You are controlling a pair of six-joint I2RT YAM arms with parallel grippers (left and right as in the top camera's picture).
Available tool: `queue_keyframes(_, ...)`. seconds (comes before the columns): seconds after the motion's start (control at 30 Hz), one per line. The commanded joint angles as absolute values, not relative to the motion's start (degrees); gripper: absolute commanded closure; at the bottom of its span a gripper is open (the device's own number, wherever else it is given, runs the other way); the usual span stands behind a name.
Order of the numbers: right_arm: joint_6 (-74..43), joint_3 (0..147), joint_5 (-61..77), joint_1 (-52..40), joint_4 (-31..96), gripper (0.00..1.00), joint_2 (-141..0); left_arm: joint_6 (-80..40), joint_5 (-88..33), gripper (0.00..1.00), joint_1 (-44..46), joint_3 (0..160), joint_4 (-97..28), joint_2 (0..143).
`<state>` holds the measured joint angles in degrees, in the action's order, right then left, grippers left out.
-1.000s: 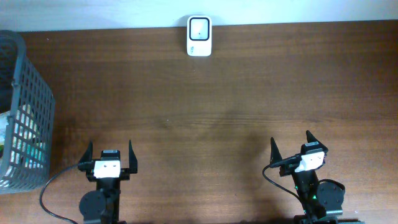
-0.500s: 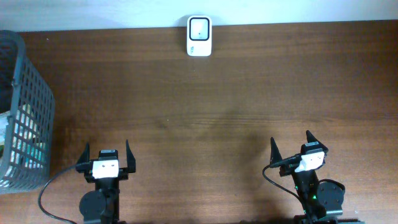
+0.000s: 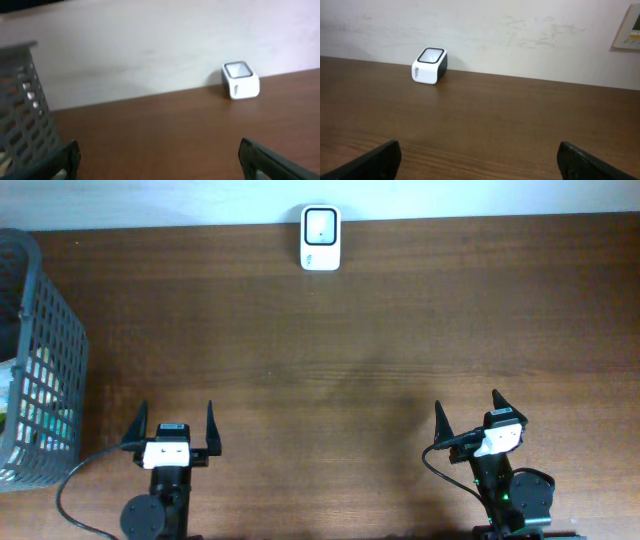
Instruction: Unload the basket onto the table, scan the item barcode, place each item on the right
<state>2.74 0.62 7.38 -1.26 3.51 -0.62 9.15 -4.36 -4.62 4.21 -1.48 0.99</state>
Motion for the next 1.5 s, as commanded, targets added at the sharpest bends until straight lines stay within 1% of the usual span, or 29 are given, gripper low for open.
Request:
queue_keyframes(0.0, 2.4, 0.3, 7.3, -1.1, 3.9, 0.01, -0.2, 8.2, -8.3, 0.01, -4.4, 11.0, -1.2, 5.2)
queue_keyframes(0.1, 2.4, 0.3, 7.3, -1.1, 3.9, 0.01, -0.2, 8.2, -8.4, 0.01, -4.4, 20.4, -2.0, 14.8)
queue_keyframes(0.17, 2.4, 0.3, 7.3, -1.1, 3.9, 0.02, -0.2, 8.2, -8.4, 0.01, -4.4, 33.2, -6.9, 27.6)
queue_keyframes(0.27, 2.4, 0.3, 7.3, -1.1, 3.8, 0.01, -0.2, 8.2, -8.5, 0.01, -4.4, 48.8, -15.7, 41.5)
queue_keyframes(0.33, 2.4, 0.3, 7.3, -1.1, 3.9, 0.01, -0.2, 8.2, -9.6, 0.01, -4.4, 67.5, -29.7, 56.6)
queue_keyframes(0.37, 2.4, 0.3, 7.3, -1.1, 3.9, 0.01, -0.2, 8.2, -9.8, 0.01, -4.4, 72.9, -34.2, 60.6)
queue_keyframes(0.43, 2.3, 0.3, 7.3, -1.1, 3.8, 0.02, -0.2, 8.2, -10.3, 0.01, -4.4, 90.0, -48.7, 72.9)
queue_keyframes(0.5, 2.3, 0.3, 7.3, -1.1, 3.9, 0.01, -0.2, 8.3, -11.9, 0.01, -4.4, 103.1, -59.0, 82.5)
queue_keyframes(0.53, 2.3, 0.3, 7.3, -1.1, 3.9, 0.01, -0.2, 8.3, -11.6, 0.01, -4.4, 107.9, -62.1, 86.9)
queue_keyframes(0.63, 2.3, 0.3, 7.3, -1.1, 3.9, 0.02, -0.2, 8.6, -17.0, 0.01, -4.4, 109.0, -60.6, 91.7)
queue_keyframes(0.67, 2.4, 0.3, 7.3, -1.1, 3.8, 0.01, -0.2, 7.9, -16.3, 0.00, -5.1, 109.1, -59.4, 92.1)
queue_keyframes(0.7, 2.3, 0.3, 7.3, -1.1, 3.9, 0.02, -0.2, -1.7, -8.5, 0.00, -8.1, 110.4, -58.5, 91.8)
queue_keyframes(0.73, 2.3, 0.3, 7.3, -1.1, 3.9, 0.02, -0.2, -6.3, -4.3, 0.01, -10.1, 112.1, -58.9, 91.8)
queue_keyframes(0.8, 2.4, 0.3, 7.3, -1.1, 3.8, 0.01, -0.2, -11.7, 0.5, 0.01, -17.1, 115.5, -59.7, 91.8)
queue_keyframes(0.83, 2.4, 0.3, 7.3, -1.1, 3.9, 0.02, -0.2, -13.2, 1.1, 0.01, -19.8, 116.1, -59.8, 91.8)
queue_keyframes(0.9, 2.4, 0.3, 7.3, -1.1, 3.9, 0.01, -0.2, -18.9, 1.5, 0.01, -30.2, 116.4, -60.6, 92.1)
queue_keyframes(0.97, 2.4, 0.3, 7.3, -1.1, 3.9, 0.02, -0.2, -22.4, 1.5, 0.01, -37.6, 116.3, -62.7, 93.3)
queue_keyframes(1.0, 2.3, 0.3, 7.3, -1.1, 3.9, 0.01, -0.2, -22.8, 1.6, 0.04, -42.7, 116.3, -64.3, 95.1)
queue_keyframes(1.07, 2.3, 0.3, 7.3, -1.1, 3.9, 0.02, -0.2, -24.6, 2.9, 0.06, -46.3, 116.2, -65.8, 97.6)
queue_keyframes(1.17, 2.3, 0.3, 7.3, -1.1, 3.9, 0.02, -0.2, -22.3, 3.5, 0.07, -49.6, 114.6, -64.9, 102.1)
queue_keyframes(1.27, 2.3, 0.3, 7.3, -1.1, 3.8, 0.02, -0.2, -15.5, 3.9, 0.07, -52.0, 112.2, -61.1, 106.6)
queue_keyframes(1.3, 2.3, 0.3, 7.3, -1.1, 3.9, 0.01, -0.2, -14.8, 3.6, 0.07, -52.7, 111.6, -60.1, 107.4)
queue_keyframes(1.47, 2.3, 0.3, 7.3, -1.1, 3.9, 0.01, -0.2, -2.4, 2.4, 0.07, -56.7, 109.8, -54.3, 110.3)
